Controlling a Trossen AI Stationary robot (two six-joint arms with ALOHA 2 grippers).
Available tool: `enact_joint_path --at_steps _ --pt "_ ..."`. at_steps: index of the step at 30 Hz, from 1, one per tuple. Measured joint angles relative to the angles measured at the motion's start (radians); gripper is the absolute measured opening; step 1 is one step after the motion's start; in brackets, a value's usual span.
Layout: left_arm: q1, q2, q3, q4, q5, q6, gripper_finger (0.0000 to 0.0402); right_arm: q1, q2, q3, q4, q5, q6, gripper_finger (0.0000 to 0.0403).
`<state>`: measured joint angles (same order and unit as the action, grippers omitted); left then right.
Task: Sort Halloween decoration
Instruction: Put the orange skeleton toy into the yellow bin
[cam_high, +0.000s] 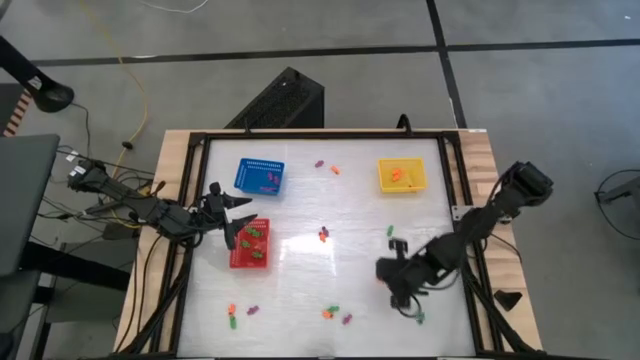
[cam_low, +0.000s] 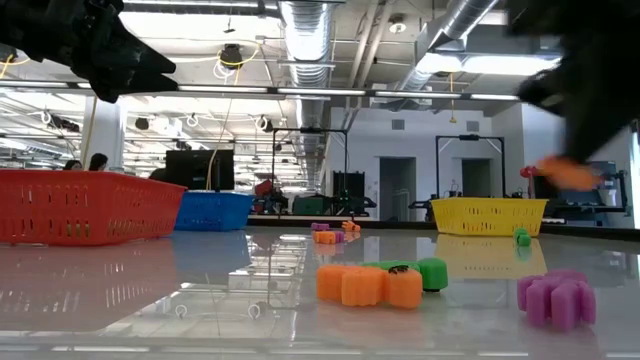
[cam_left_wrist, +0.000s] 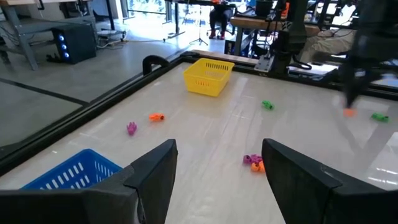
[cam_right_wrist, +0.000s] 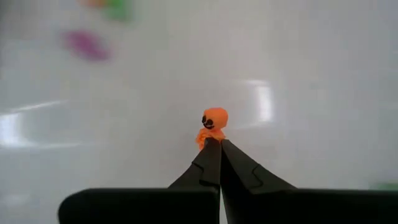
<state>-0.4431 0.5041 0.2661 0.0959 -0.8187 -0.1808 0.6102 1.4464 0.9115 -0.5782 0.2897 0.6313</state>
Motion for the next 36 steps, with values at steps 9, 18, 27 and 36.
enact_joint_path --at_steps 9,18,27,36 --pt "0.0 0.0 0.0 0.0 0.002 -0.015 0.0226 -0.372 -0.02 0.0 -0.051 0.028 -0.364 0.0024" --pt "0.0 0.0 0.0 -0.004 0.003 -0.016 0.0226 -0.844 -0.092 0.0 -0.034 -0.015 -0.68 0.0025" --pt "0.0 0.0 0.0 -0.039 0.001 -0.013 0.0226 -1.143 -0.15 0.001 -0.143 -0.124 -0.64 0.0026" --pt "0.0 0.0 0.0 -0.046 0.0 -0.029 0.0226 -1.222 -0.149 0.0 -0.177 -0.111 -0.473 0.0068"
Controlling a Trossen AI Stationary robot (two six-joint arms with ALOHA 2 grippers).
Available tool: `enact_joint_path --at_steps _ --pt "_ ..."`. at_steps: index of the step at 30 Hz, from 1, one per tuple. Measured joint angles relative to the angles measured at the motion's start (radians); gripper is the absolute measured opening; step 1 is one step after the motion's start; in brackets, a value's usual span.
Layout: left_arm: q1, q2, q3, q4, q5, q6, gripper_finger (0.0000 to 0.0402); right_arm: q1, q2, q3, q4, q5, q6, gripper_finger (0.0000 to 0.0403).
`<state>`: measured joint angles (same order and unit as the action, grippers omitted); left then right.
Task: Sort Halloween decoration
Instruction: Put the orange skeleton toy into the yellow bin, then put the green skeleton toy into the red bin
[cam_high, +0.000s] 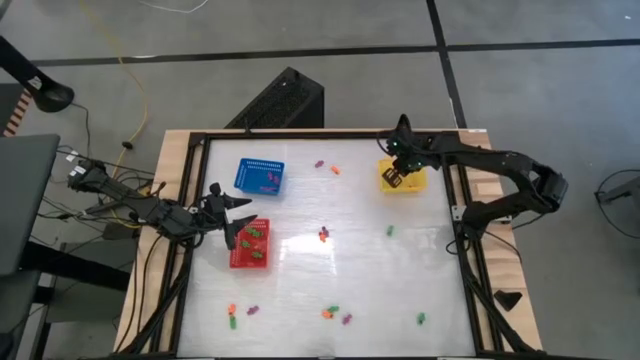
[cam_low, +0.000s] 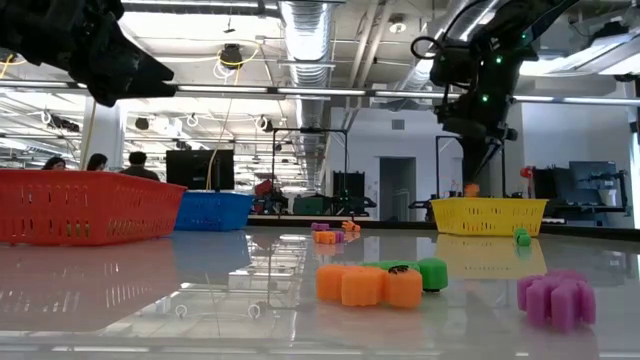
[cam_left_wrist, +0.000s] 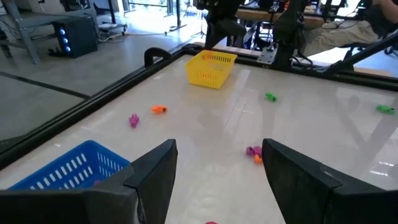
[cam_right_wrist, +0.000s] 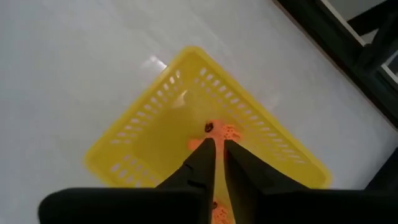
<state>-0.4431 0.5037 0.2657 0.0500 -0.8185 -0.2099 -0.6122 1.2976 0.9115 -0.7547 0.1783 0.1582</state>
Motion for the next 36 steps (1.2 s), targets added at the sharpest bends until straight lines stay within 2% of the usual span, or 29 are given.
enact_joint_path --at_steps 10,16,25,28,31,34,36 --pt "0.0 0.0 0.0 -0.011 0.0 -0.022 0.0226 0.01 0.0 0.0 0.023 0.002 0.047 0.0136" --pt "0.0 0.0 0.0 -0.008 0.0 -0.023 0.0226 0.101 0.0 0.0 0.138 -0.019 0.122 0.0159" --pt "0.0 0.0 0.0 -0.007 0.01 -0.023 0.0226 0.419 0.0 0.0 0.483 -0.014 0.229 0.0161" --pt "0.0 0.0 0.0 -0.007 0.01 -0.023 0.0226 0.549 0.029 0.0 0.649 0.046 0.235 0.0161" --pt "0.0 0.0 0.0 -0.006 0.01 -0.023 0.0226 0.666 0.109 0.0 0.858 0.085 0.229 0.0162" --pt "0.0 0.0 0.0 0.0 0.021 -0.023 0.0226 0.762 0.232 0.006 1.09 0.076 0.18 0.0162" --pt "0.0 0.0 0.0 0.007 0.028 -0.023 0.0226 0.826 0.318 0.035 1.179 0.059 0.135 0.0162"
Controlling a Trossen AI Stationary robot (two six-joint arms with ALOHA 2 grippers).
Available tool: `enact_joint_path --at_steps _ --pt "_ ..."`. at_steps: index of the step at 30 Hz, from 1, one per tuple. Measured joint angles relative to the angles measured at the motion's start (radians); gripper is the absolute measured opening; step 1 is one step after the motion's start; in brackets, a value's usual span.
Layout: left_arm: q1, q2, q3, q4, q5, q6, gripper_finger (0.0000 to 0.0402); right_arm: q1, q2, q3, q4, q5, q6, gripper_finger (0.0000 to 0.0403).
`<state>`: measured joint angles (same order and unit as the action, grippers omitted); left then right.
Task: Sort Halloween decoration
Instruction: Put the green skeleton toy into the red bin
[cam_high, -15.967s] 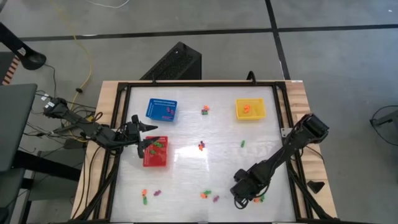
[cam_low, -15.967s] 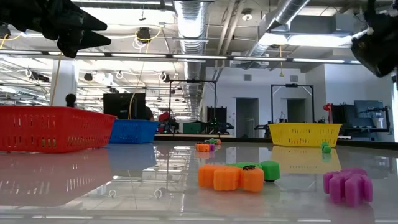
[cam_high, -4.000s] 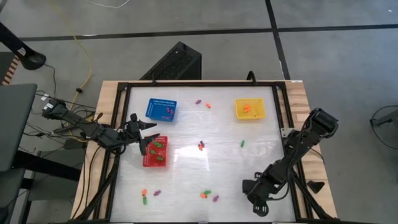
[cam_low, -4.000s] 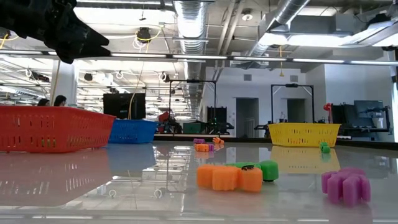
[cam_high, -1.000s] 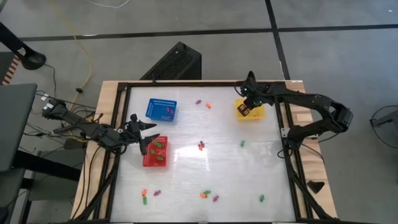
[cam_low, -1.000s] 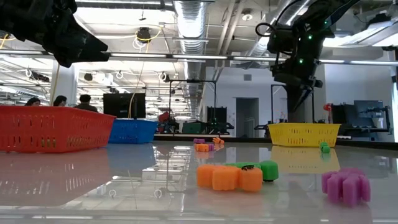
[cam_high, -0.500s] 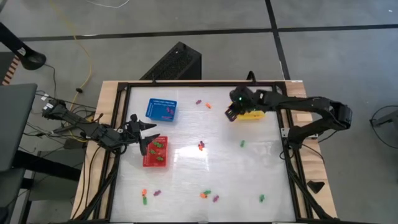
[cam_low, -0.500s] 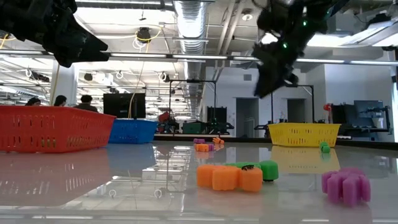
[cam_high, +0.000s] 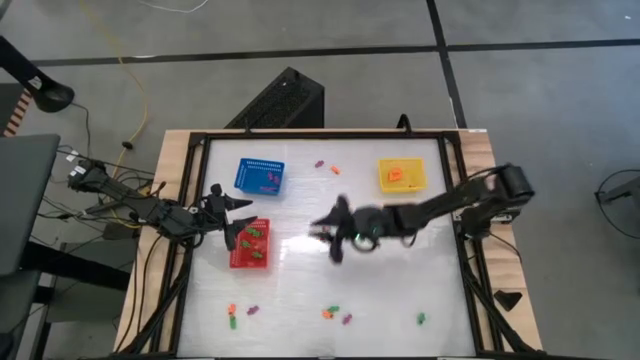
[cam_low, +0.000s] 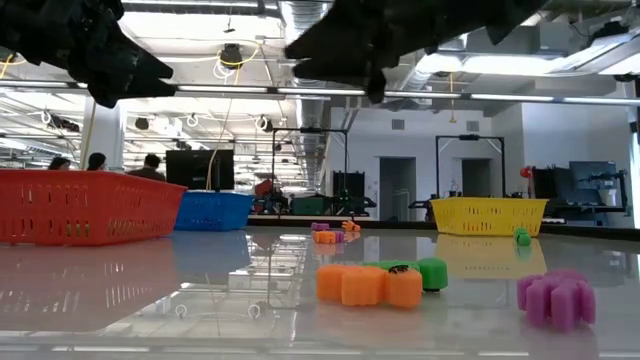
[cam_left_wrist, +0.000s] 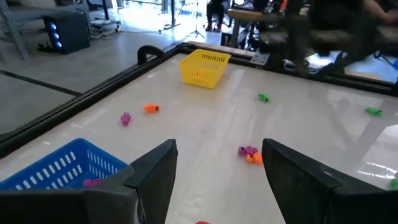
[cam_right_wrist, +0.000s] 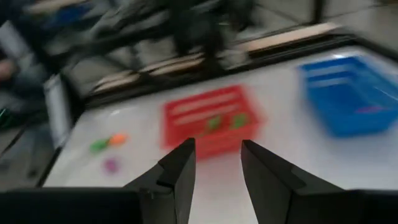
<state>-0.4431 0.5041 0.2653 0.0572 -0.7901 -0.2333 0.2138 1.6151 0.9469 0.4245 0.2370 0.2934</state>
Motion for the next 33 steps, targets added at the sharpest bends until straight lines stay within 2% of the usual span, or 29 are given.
enact_joint_path --at_steps 3,7,14,24,33 --pt "0.0 0.0 0.0 0.004 0.01 -0.015 0.0226 0.089 0.087 0.067 -0.036 -0.056 -0.027 0.0162" --pt "0.0 0.0 0.0 0.001 0.024 -0.004 0.0226 0.194 0.167 0.157 -0.194 -0.127 -0.03 0.0162" --pt "0.0 0.0 0.0 0.002 0.018 0.003 0.0226 0.322 0.259 0.225 -0.403 -0.128 -0.033 0.0161" --pt "0.0 0.0 0.0 0.002 0.023 -0.013 0.0226 0.348 0.273 0.226 -0.525 -0.054 0.007 0.0123" --pt "0.0 0.0 0.0 0.002 0.023 -0.01 0.0226 0.356 0.289 0.227 -0.537 -0.048 0.087 0.0126"
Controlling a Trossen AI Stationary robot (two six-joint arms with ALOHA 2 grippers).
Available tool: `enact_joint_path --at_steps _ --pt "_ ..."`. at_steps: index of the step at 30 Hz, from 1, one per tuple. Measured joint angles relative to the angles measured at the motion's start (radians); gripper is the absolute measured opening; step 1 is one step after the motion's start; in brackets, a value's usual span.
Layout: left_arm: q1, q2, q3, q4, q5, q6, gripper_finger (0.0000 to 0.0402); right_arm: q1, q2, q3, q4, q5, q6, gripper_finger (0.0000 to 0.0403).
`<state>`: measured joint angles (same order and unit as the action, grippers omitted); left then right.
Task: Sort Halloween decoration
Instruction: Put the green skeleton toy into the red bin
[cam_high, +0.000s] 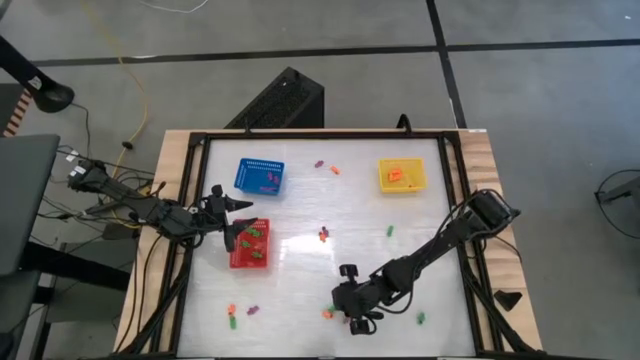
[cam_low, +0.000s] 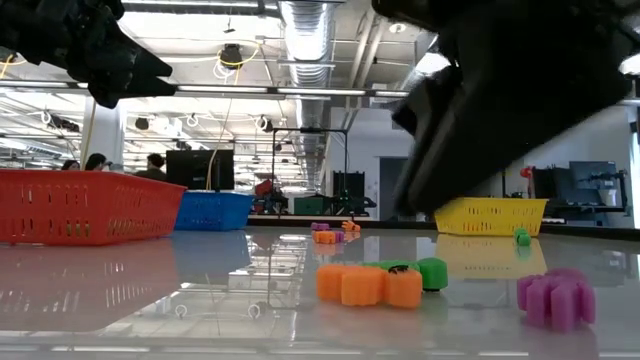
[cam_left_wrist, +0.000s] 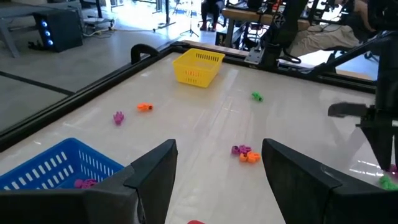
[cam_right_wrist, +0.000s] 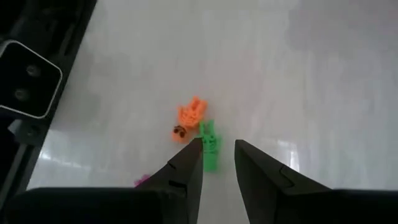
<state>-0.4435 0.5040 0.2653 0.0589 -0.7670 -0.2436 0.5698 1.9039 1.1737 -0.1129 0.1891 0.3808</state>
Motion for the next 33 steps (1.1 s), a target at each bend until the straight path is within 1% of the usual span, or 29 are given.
enact_joint_path --at_steps 7,12,16,20,22,25,28,30,33 --pt "0.0 0.0 0.0 -0.001 0.0 0.003 0.0226 0.009 0.105 0.004 0.054 0.006 0.019 0.0126" --pt "0.0 0.0 0.0 -0.009 -0.005 0.002 0.0226 0.012 0.133 0.003 0.049 0.007 0.014 0.012" --pt "0.0 0.0 0.0 -0.008 -0.005 0.001 0.0226 0.005 0.127 0.002 0.043 0.003 0.003 0.0094" --pt "0.0 0.0 0.0 -0.009 -0.006 0.0 0.0226 -0.002 0.091 0.002 0.022 -0.009 -0.026 0.0062" --pt "0.0 0.0 0.0 -0.009 -0.006 0.0 0.0226 -0.003 0.068 -0.001 0.009 -0.013 -0.047 0.0059" --pt "0.0 0.0 0.0 -0.009 -0.007 0.0 0.0226 -0.02 0.025 -0.007 0.0 -0.016 -0.101 0.0059" --pt "0.0 0.0 0.0 -0.009 -0.007 0.008 0.0226 -0.052 -0.022 -0.002 0.049 0.032 -0.198 0.0062" --pt "0.0 0.0 0.0 -0.008 -0.007 0.01 0.0226 -0.085 -0.033 -0.002 0.103 0.069 -0.281 0.0062" --pt "0.0 0.0 0.0 -0.008 -0.007 0.01 0.0226 -0.153 -0.029 -0.004 0.239 0.075 -0.391 0.0063"
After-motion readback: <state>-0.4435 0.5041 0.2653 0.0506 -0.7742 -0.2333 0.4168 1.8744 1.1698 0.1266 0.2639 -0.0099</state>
